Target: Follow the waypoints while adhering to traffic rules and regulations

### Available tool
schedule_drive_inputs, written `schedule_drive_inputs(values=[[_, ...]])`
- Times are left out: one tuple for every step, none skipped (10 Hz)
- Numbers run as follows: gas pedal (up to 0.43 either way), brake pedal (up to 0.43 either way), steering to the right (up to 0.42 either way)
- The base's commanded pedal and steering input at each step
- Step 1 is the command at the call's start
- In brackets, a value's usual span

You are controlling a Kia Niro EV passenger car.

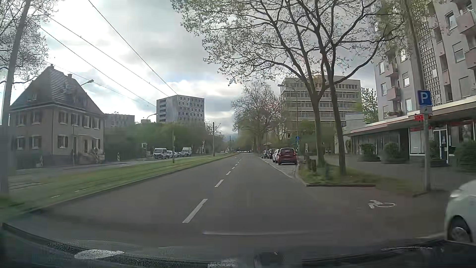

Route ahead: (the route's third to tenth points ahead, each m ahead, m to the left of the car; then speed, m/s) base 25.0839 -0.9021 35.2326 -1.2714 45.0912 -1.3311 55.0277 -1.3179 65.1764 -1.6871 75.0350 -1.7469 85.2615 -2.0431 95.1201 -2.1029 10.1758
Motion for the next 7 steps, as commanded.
schedule_drive_inputs(values=[[0.130, 0.000, 0.004], [0.130, 0.000, 0.004], [0.130, 0.000, 0.004], [0.130, 0.000, 0.004], [0.130, 0.000, 0.004], [0.130, 0.000, 0.004], [0.130, 0.000, 0.003]])
